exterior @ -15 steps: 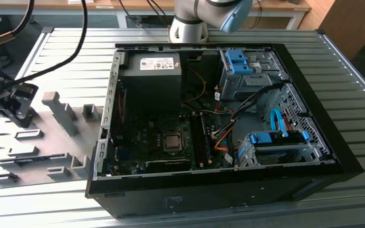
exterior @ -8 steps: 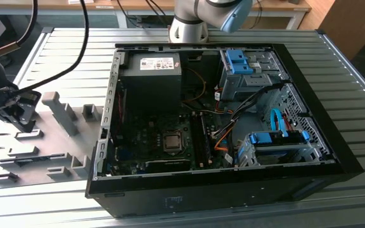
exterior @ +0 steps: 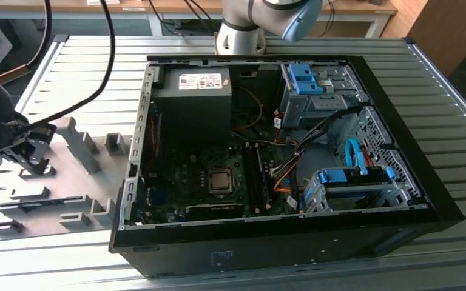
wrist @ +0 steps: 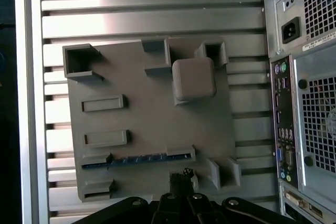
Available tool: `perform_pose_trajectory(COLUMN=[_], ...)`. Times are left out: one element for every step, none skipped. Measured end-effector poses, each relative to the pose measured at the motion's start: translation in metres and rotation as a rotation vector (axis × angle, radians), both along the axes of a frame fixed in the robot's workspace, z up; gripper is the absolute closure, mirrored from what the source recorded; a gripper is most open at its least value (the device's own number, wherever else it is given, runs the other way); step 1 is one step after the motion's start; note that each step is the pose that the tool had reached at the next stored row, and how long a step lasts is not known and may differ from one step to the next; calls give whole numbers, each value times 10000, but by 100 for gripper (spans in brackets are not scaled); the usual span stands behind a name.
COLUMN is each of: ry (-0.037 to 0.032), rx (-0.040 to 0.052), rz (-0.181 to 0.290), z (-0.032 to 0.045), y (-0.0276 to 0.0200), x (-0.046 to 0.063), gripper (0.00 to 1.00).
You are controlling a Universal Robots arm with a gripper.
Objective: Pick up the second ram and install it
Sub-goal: 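Reach for the second ram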
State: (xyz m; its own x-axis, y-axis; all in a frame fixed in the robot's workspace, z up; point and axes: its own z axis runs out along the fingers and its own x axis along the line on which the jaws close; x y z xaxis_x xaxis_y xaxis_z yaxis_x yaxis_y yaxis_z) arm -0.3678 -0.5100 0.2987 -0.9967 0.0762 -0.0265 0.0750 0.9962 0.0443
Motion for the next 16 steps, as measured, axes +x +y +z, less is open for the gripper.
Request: perform_pose_trajectory(ry=[1,1,1,2,1,1,1,0,0,1,1,0,1,1,1,1], rx=[0,0,-1,-1,0,0,0,0,0,-1,0,0,0,-1,-1,-1], rz=[0,0,0,0,0,0,0,0,0,0,0,0,0,0,0,0], z=[-15,-29,-43,-57,-71,-85,-99,-114,-129,-143,-158,-173,-187,-202,-218,-232], y=[-2,-4,-6,-8,-9,-11,-12,-14,-15,-16,-17,-19,-20,-20,-21,-22], x=[0,0,-1,-1,-1,-2,-2,-2,-3,-3,-3,-3,-3,-4,-3,-4], gripper=[89,89,89,89,89,89,89,89,89,89,89,89,89,89,89,89])
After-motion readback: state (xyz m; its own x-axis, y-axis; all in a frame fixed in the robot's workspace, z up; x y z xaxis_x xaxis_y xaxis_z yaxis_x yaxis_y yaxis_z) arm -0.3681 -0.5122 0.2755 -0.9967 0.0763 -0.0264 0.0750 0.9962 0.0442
